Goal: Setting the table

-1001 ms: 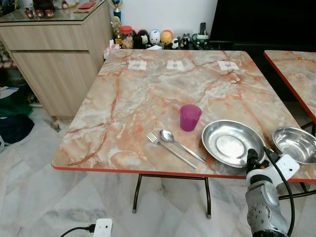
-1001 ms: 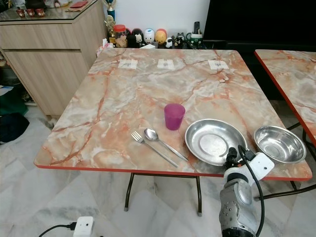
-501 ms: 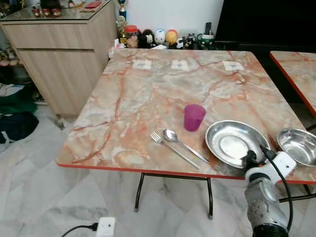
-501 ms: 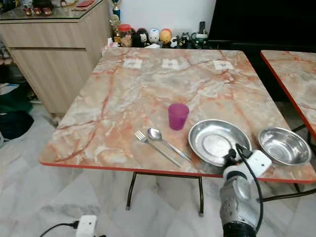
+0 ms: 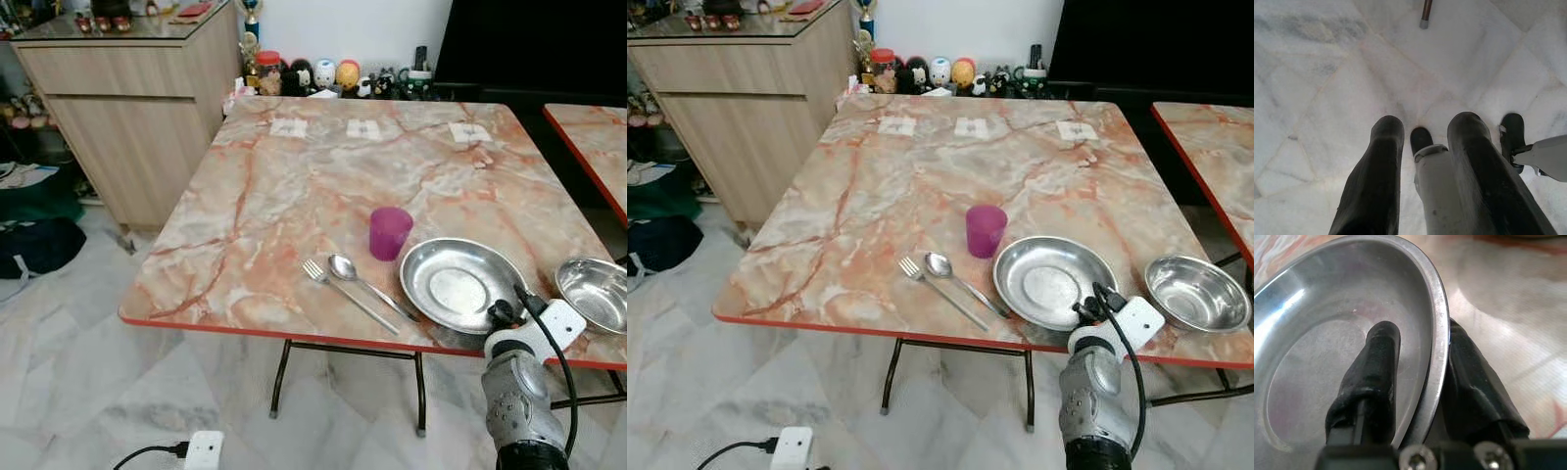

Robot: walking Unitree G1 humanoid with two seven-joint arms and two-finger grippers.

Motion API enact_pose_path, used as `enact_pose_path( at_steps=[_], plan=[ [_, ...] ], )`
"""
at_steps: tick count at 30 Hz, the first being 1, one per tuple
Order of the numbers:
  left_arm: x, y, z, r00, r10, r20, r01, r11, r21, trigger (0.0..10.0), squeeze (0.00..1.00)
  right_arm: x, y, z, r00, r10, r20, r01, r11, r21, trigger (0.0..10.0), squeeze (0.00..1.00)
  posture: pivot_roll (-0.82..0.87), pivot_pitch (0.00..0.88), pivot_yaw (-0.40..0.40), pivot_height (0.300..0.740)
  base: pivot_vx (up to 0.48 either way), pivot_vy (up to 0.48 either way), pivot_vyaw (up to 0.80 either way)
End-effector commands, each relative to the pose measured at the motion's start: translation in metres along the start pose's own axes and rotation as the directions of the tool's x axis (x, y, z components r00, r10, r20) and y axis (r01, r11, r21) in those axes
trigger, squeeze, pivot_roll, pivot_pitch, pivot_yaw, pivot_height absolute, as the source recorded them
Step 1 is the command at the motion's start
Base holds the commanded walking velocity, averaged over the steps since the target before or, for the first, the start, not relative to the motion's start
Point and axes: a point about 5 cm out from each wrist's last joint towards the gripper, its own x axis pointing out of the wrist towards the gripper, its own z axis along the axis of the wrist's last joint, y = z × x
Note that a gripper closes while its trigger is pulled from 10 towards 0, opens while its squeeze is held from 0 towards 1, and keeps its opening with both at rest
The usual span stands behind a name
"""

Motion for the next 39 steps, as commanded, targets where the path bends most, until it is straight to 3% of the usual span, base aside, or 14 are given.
enact_pose_path(
  at_steps=[1, 7, 12, 14, 21, 22, 25, 28, 30, 31, 33, 34, 39],
  plan=[
    [-0.001, -0.001, -0.006, 1.0, -0.011, -0.019, 0.011, 1.0, 0.018, 10.0, 0.0, -0.002, -0.008, 0.004, 0.998, -0.051, 0.046, 0.051, 0.999, -0.003, 0.0, 0.0, -0.07, 0.0, -0.003, 0.74, 0.0, 0.0, 0.0],
    [-0.001, -0.001, -0.006, 1.0, -0.012, -0.015, 0.013, 1.0, 0.02, 10.0, 0.0, -0.009, -0.013, 0.023, 0.974, -0.094, 0.207, 0.096, 0.995, 0.003, 0.0, 0.0, -0.07, 0.0, -0.001, 0.74, 0.0, 0.0, 0.0],
    [-0.001, -0.001, -0.006, 1.0, -0.014, -0.01, 0.014, 1.0, 0.016, 10.0, 0.0, -0.015, 0.009, 0.038, 0.941, 0.046, 0.334, -0.02, 0.996, -0.082, 0.0, 0.0, -0.07, 0.0, -0.001, 0.74, 0.0, 0.0, 0.0],
    [-0.001, -0.001, -0.005, 1.0, -0.015, -0.001, 0.015, 1.0, 0.014, 10.0, 0.0, -0.023, 0.021, 0.054, 0.902, 0.091, 0.422, -0.044, 0.992, -0.12, 0.0, 0.0, -0.07, 0.0, -0.002, 0.74, 0.0, 0.0, 0.0],
    [-0.001, -0.001, -0.004, 1.0, -0.014, 0.005, 0.014, 1.0, 0.019, 10.0, 0.0, -0.033, 0.032, 0.069, 0.859, 0.138, 0.493, -0.074, 0.986, -0.148, 0.0, 0.0, -0.08, 0.0, -0.001, 0.74, 0.0, 0.0, 0.0],
    [-0.001, -0.001, -0.003, 1.0, -0.012, 0.01, 0.012, 1.0, 0.024, 10.0, 0.0, -0.036, 0.034, 0.071, 0.85, 0.155, 0.504, -0.088, 0.984, -0.153, 10.0, 0.0, -0.08, 0.0, -0.002, 0.74, 0.0, 0.0, 0.0],
    [-0.001, -0.001, -0.002, 1.0, -0.008, 0.024, 0.007, 1.0, 0.03, 10.0, 0.0, -0.049, 0.042, 0.08, 0.809, 0.231, 0.54, -0.155, 0.971, -0.184, 10.0, 0.0, -0.08, 0.0, -0.004, 0.74, 0.0, 0.0, 0.0],
    [-0.001, -0.001, -0.001, 1.0, -0.002, 0.027, 0.002, 1.0, 0.024, 10.0, 0.0, -0.056, 0.059, 0.081, 0.783, 0.372, 0.498, -0.328, 0.928, -0.176, 10.0, 0.0, -0.1, 0.0, 0.006, 0.74, 0.0, 0.0, 0.0],
    [-0.001, -0.001, -0.002, 1.0, -0.003, 0.018, 0.002, 0.999, 0.036, 10.0, 0.0, -0.059, 0.071, 0.075, 0.763, 0.466, 0.447, -0.421, 0.884, -0.203, 10.0, 0.0, -0.11, 0.0, 0.01, 0.74, 0.0, 0.0, 0.0],
    [-0.001, -0.002, -0.003, 1.0, -0.007, 0.011, 0.006, 0.999, 0.045, 10.0, 0.0, -0.062, 0.084, 0.059, 0.748, 0.552, 0.369, -0.5, 0.834, -0.235, 10.0, 0.0, -0.12, 0.0, 0.017, 0.74, 0.0, 0.0, 0.0],
    [-0.001, -0.003, -0.003, 1.0, -0.007, 0.01, 0.007, 0.999, 0.047, 10.0, 0.0, -0.063, 0.087, 0.055, 0.746, 0.565, 0.352, -0.511, 0.825, -0.242, 10.0, 0.0, -0.13, 0.0, 0.024, 0.74, 0.0, 0.0, 0.0],
    [-0.001, -0.003, -0.003, 1.0, -0.005, 0.01, 0.005, 0.999, 0.041, 10.0, 0.0, -0.065, 0.097, 0.044, 0.744, 0.594, 0.306, -0.57, 0.803, -0.173, 10.0, 0.0, -0.14, 0.0, 0.031, 0.74, 0.0, 0.0, 0.0],
    [-0.001, 0.003, -0.003, 0.999, 0.037, 0.011, -0.038, 0.999, 0.026, 10.0, 0.0, -0.076, 0.121, 0.027, 0.677, 0.702, 0.222, -0.671, 0.712, -0.204, 10.0, 0.0, -0.11, 0.0, 0.019, 0.74, 0.0, 0.0, 0.0]
  ],
)
